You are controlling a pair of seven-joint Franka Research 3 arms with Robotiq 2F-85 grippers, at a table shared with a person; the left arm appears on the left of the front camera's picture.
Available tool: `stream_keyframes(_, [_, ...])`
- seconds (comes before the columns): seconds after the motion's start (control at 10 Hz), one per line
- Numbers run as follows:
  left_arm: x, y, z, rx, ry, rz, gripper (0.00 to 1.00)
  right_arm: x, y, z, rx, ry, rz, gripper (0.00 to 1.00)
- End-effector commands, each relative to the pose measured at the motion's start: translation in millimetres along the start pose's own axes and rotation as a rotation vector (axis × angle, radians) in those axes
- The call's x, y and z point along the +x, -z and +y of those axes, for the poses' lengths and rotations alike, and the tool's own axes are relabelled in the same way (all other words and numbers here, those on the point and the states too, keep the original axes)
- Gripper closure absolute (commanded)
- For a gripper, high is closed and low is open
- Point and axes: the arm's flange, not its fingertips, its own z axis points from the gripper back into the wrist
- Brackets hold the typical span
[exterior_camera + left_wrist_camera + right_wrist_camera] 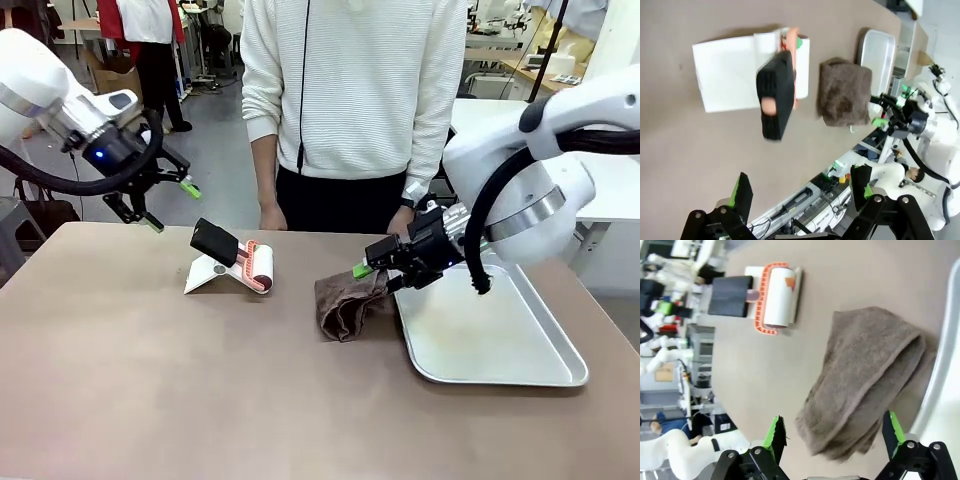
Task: Clean the surface of the table.
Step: Return the Lint Roller and towel to their original positions.
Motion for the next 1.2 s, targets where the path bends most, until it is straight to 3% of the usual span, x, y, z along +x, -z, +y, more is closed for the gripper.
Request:
stream_keyframes(0.0, [-41.4,-16.7,9.7,-0.036,0.060,-0.023,0.00,-9.4,-41.5,9.8,-0.061,0.040,0.043,0.00])
stream_keyframes(0.3, [-88.8,-45.4,19.5,-0.075,0.125,-0.101,0.00,-43.3,-81.6,0.8,0.123,0.019,0.012,0.00])
stream_keyframes(0.6, [-139.6,-56.9,33.7,-0.173,0.248,-0.016,0.00,-79.2,-101.3,-14.1,0.418,0.011,0.028,0.00])
stream_keyframes(0.8, [-177.2,-67.1,65.8,-0.317,0.297,-0.035,0.00,-111.1,-128.8,-28.1,0.623,-0.009,-0.021,0.00])
stream_keyframes(1.0, [-193.4,-76.7,98.1,-0.502,0.337,-0.102,0.00,-133.9,-164.6,-53.2,0.799,-0.019,-0.086,0.00])
stream_keyframes(1.1, [-198.0,-80.4,111.5,-0.579,0.344,-0.186,0.00,-140.9,-178.6,-67.0,0.819,-0.001,-0.145,0.00])
